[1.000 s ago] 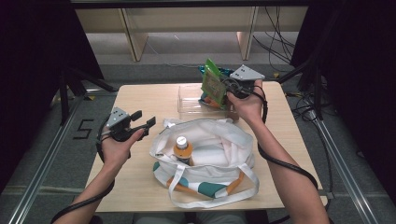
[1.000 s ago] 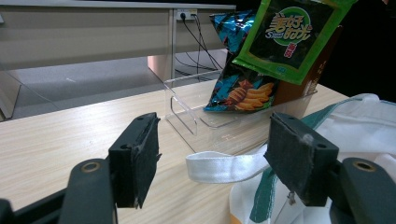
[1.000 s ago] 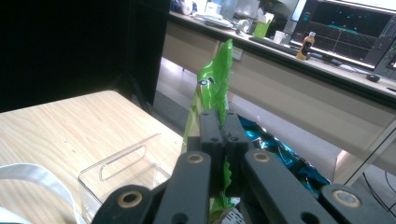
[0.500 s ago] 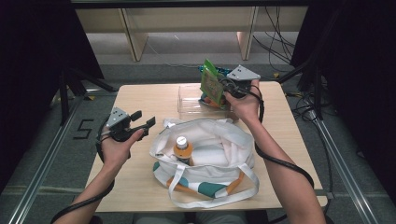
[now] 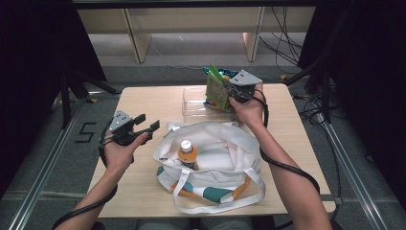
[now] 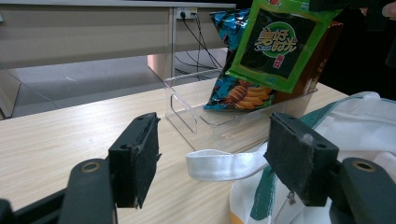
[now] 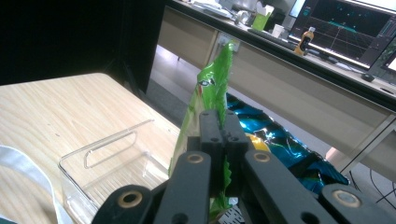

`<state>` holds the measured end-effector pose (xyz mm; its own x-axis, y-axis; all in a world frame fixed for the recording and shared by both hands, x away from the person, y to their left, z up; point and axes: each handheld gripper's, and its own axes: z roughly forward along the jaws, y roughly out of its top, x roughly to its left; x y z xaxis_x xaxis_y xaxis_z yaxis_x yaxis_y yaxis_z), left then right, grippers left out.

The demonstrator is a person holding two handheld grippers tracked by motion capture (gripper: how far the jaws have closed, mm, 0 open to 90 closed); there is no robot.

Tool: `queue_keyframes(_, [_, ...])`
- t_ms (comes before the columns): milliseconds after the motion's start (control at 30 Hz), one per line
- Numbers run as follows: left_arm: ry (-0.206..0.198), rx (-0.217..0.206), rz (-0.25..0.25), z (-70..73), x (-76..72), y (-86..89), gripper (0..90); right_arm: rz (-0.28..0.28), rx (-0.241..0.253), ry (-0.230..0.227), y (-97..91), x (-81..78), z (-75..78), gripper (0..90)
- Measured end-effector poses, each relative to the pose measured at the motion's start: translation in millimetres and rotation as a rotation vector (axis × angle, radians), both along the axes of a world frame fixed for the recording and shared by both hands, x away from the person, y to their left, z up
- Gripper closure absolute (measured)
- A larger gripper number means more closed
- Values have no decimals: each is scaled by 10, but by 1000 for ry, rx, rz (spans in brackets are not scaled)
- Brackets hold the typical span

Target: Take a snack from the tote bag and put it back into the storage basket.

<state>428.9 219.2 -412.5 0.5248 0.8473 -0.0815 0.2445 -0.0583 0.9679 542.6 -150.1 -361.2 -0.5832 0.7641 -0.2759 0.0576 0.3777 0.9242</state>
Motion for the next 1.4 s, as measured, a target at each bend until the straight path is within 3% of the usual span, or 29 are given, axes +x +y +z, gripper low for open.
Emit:
queue_keyframes(33, [-14, 8, -14, 1, 13, 7, 335, 0, -15, -13, -1, 4, -3, 900])
queue_keyframes(67, [-3, 5, -1, 0, 4, 7, 335, -4, -18, -19, 1, 4, -6, 900])
queue_keyframes(100, [-2, 2, 0, 0, 4, 6, 335, -8, -9, 1, 11, -10, -9, 900])
queue_keyframes(233, [3, -2, 3, 1, -3, 1, 335, -3, -27, -15, 8, 7, -23, 900])
queue_keyframes(300, [3, -2, 3, -2, -1, 2, 335, 1, -32, 1, 12, 3, -38, 900])
queue_keyframes(333, [5, -2, 5, -4, -1, 3, 335, -2, -43, -15, 12, 9, -46, 900])
queue_keyframes(400, [4, -2, 5, -4, -1, 4, 335, 1, -44, 0, 14, 4, -59, 900])
queue_keyframes(433, [4, -3, 6, -4, -2, 4, 335, -4, -64, -28, 7, 13, -60, 900])
queue_keyframes(533, [3, 0, 4, -5, 1, 4, 335, -5, -68, -36, 14, 23, -67, 900])
queue_keyframes(600, [3, 0, 3, -8, 1, 0, 335, -9, -56, -8, 31, 2, -72, 900])
queue_keyframes(700, [3, 1, 2, -9, 2, -1, 335, -2, -80, -40, 31, 22, -66, 900])
queue_keyframes(900, [1, 7, -1, -14, 3, -1, 335, -22, -77, -36, 68, 17, -75, 900])
queue_keyframes(933, [2, 11, -2, -18, 4, 0, 335, -17, -100, -58, 68, 29, -71, 900])
queue_keyframes(1133, [5, 0, 2, -15, -2, 2, 334, -19, -84, -46, 92, 43, -101, 900])
queue_keyframes(1167, [5, 2, 2, -17, -2, 4, 334, -8, -106, -61, 81, 59, -106, 900])
queue_keyframes(1400, [5, 6, 3, -19, -1, 13, 334, -22, -89, -24, 67, 49, -186, 900])
